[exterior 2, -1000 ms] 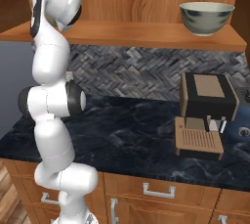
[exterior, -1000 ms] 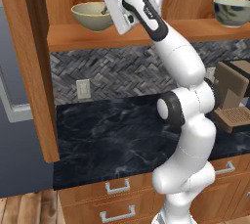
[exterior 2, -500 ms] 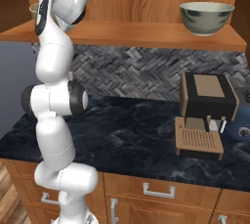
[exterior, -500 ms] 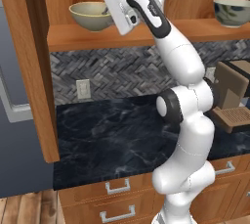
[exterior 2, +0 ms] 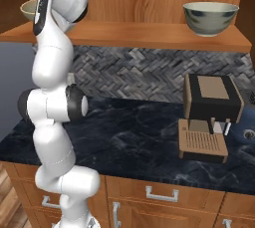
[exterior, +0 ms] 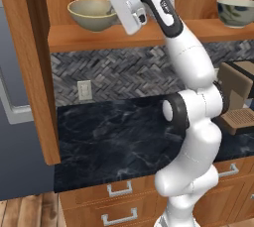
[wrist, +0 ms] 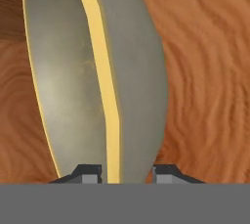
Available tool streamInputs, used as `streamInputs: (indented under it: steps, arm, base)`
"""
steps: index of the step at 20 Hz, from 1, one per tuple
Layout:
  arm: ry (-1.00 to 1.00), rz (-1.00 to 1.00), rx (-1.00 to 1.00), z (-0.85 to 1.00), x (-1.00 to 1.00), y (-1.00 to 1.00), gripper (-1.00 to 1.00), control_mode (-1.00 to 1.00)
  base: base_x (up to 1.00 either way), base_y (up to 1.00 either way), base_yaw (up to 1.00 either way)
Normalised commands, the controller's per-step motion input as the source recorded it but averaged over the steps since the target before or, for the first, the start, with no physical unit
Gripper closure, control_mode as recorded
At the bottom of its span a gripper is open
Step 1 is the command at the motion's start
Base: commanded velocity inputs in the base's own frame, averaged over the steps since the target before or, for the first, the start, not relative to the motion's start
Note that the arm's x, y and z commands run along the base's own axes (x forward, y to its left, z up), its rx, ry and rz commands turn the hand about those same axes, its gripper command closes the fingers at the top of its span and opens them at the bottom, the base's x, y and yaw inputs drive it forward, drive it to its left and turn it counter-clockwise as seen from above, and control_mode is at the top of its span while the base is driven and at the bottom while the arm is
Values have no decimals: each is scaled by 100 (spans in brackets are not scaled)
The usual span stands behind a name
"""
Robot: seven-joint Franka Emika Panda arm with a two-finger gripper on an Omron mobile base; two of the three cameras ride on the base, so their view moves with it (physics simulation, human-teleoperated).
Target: Move the bowls from the cabinet to the plates on the dining table.
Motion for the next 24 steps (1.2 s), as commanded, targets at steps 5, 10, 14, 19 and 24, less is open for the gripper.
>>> streamInputs:
  steps: [5, 10, 14, 19, 24]
  arm:
    - [-17, 9, 0, 0, -87, 0, 100, -100]
    - [-19, 9, 0, -4, -91, 0, 100, -100]
    - [-18, 5, 0, -16, -77, -5, 100, -100]
    - [-12, 0, 0, -34, -60, -29, 100, -100]
    - [-9, 0, 5, -18, -70, -41, 100, -100]
  base:
    - [0, 0, 0]
    - [0, 0, 0]
    - [0, 0, 0]
    - [0, 0, 0]
    - [0, 0, 0]
